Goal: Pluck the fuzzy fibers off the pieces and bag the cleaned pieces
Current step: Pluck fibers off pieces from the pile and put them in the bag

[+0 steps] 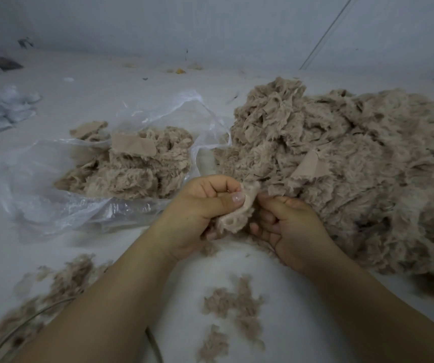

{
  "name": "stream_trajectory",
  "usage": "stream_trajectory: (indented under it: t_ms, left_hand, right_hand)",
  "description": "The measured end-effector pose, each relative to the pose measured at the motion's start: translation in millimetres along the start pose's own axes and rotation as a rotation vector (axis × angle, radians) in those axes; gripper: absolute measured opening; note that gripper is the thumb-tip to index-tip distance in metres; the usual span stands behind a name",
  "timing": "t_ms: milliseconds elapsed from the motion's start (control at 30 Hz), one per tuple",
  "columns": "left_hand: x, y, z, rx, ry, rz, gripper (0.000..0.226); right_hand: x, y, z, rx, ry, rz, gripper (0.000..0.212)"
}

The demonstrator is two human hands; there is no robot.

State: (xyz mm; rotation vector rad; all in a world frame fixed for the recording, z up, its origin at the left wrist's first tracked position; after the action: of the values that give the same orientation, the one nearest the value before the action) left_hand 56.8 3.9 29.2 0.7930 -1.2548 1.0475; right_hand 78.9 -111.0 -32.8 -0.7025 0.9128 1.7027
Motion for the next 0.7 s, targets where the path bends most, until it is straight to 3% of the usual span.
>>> stream_trajectory:
  t_ms: [100, 267, 367, 467, 567, 700]
  left_hand:
    - [-1.1, 3.4, 13.3, -0.104, -0.085, -0.013, 0.013]
    - [-11.2, -0.2, 13.6, -0.028, -0.151, -0.055, 0.023]
    - [-10.2, -4.0, -0.6, 0.120, -0.191, -0.043, 0.036]
    - [0.9, -3.6, -29.0, 0.322, 0.013, 0.049, 0.039]
    - [2.6, -0.7, -54.4, 0.455, 0.188, 0.083, 0.034]
    - [0.7, -0.3, -51.9, 0.467, 0.033, 0.069, 0.033]
  right_hand:
    - [-0.2, 0.8, 6.4, -0.074, -0.001, 0.017, 0.030]
    - [-1.6, 8.4, 20.3, -0.219, 0.048, 0.007, 0.016]
    - [-3.4, 7.1, 18.9, -0.177, 0.055, 0.001, 0.019]
    - [-2.3, 3.1, 8.1, -0.074, -0.006, -0.009, 0.052]
    - [-1.9, 1.8, -0.3, 0.016, -0.086, -0.001, 0.042]
    - [-0.6, 0.6, -5.3, 0.066, -0.104, 0.018, 0.036]
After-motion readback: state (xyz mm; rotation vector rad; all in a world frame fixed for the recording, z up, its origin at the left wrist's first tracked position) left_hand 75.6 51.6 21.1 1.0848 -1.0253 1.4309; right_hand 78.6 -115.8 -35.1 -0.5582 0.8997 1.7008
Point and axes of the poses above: each hand's wrist, its own y-axis away from the middle knuckle, its own z-axis out of the palm, x = y × z, the point moved 10 cm from there along -y, towards the middle knuckle, and after that the axes turned 7 degrees about -y, right-handed, at the moved point
